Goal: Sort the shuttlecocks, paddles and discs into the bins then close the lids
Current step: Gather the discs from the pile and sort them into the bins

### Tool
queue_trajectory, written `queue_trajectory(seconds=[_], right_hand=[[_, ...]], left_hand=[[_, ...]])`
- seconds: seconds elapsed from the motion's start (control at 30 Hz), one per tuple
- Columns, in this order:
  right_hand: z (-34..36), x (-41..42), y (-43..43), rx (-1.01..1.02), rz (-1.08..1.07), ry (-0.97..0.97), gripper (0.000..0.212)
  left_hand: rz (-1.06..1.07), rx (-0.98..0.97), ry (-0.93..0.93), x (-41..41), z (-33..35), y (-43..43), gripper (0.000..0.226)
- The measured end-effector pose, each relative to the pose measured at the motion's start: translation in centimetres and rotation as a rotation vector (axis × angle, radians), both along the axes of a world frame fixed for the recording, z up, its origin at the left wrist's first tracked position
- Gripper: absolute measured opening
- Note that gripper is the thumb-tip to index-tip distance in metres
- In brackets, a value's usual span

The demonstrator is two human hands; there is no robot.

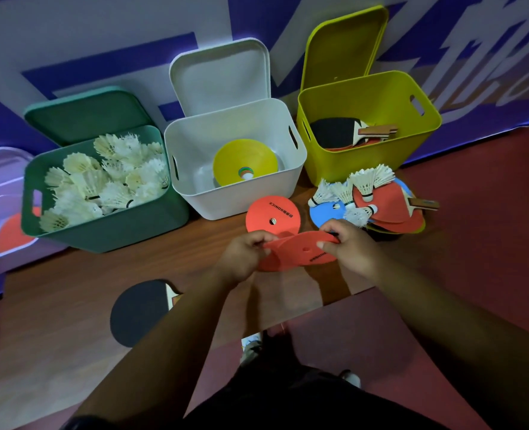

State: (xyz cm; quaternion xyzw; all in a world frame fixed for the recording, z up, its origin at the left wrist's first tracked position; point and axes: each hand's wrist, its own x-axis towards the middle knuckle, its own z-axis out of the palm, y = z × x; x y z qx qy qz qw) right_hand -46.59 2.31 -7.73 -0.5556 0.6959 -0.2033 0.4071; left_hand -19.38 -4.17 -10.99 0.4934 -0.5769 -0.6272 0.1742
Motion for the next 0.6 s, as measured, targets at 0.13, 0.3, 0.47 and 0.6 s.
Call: queue_trajectory(seconds=[0.13, 0.3, 0.47, 0.6], right_hand=[[-0.6, 1.3, 0.1, -0.047, -0.097, 0.109, 0.022], [-0.5, 1.0, 0.2, 0.002, -0.080, 0.176, 0.026], [-0.6, 1.2, 0.6, 0.003, -0.086, 0.320, 0.013], [-0.7, 2.2, 1.1, 0.018, -0.163, 0.327, 0.014]], left_hand=[[-0.029, 0.070, 0.024, -1.0, 0.1, -1.0, 0.035], [0.108, 0.255, 0.020, -1.6, -0.6, -3.0, 0.020], [0.336, 0.202, -0.213, -0.4, -2.1, -6.4, 0.017], [0.314, 0.181, -0.182, -0.5, -3.3, -7.5, 0.052]])
